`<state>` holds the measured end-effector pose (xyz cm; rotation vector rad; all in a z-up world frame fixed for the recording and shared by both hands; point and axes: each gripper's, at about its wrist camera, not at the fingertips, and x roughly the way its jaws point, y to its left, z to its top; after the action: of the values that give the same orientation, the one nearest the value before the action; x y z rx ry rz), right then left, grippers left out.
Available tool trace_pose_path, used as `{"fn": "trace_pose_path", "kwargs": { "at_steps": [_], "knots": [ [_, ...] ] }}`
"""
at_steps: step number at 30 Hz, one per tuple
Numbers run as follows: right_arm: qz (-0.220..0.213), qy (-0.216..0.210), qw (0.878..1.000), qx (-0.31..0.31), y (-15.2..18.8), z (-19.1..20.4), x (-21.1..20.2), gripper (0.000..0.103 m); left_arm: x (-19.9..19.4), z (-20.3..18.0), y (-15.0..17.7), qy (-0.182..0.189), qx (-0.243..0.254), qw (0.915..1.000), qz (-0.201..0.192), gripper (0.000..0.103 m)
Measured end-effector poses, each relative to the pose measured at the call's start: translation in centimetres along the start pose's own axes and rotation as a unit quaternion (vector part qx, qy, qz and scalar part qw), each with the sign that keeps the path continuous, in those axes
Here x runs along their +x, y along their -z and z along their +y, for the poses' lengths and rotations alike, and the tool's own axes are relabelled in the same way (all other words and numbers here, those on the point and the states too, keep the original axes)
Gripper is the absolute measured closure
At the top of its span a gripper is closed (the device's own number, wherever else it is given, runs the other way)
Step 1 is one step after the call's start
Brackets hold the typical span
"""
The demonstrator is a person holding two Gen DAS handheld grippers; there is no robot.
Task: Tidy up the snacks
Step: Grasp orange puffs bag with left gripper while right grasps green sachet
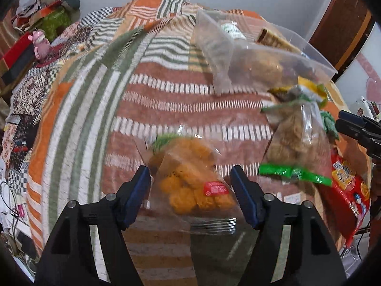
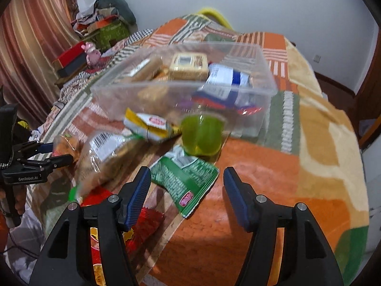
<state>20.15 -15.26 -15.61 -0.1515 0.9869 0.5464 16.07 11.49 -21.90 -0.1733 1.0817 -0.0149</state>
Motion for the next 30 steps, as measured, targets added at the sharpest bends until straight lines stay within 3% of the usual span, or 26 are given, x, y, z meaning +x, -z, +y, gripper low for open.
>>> {"fn": "trace_pose_path", "kwargs": {
  "at_steps": [8, 10, 12, 18, 30],
  "knots": [
    [0.017, 0.0, 1.0, 0.005, 0.2, 0.5, 1.9, 0.041, 1.1, -0.8, 0.3, -0.011, 0.016, 0.9996, -0.019, 0.033],
    [0.014, 0.002, 1.0, 0.001, 0.2, 0.7, 1.9, 0.041, 1.1, -0.5, 0.2, -0.009, 0.015, 0.9995, -0.026, 0.039],
    [0.01, 0.002, 1.0, -0.004, 0.4, 0.8, 1.9, 0.046, 1.0, -0.5, 0.3, -0.006, 0.017, 0.9994, -0.029, 0.044],
    [0.001, -0.011, 1.0, -0.009, 0.6, 0.8, 1.4, 0.072, 0.6, -0.5, 0.4, 0.0, 0.015, 0.9994, -0.03, 0.047],
    [-0.03, -0.007, 1.0, -0.005, 1.0, 0.1, -1.7, 0.076, -3.3, -1.8, -1.3, 0.005, 0.016, 0.9968, -0.079, 0.048]
  ]
}}
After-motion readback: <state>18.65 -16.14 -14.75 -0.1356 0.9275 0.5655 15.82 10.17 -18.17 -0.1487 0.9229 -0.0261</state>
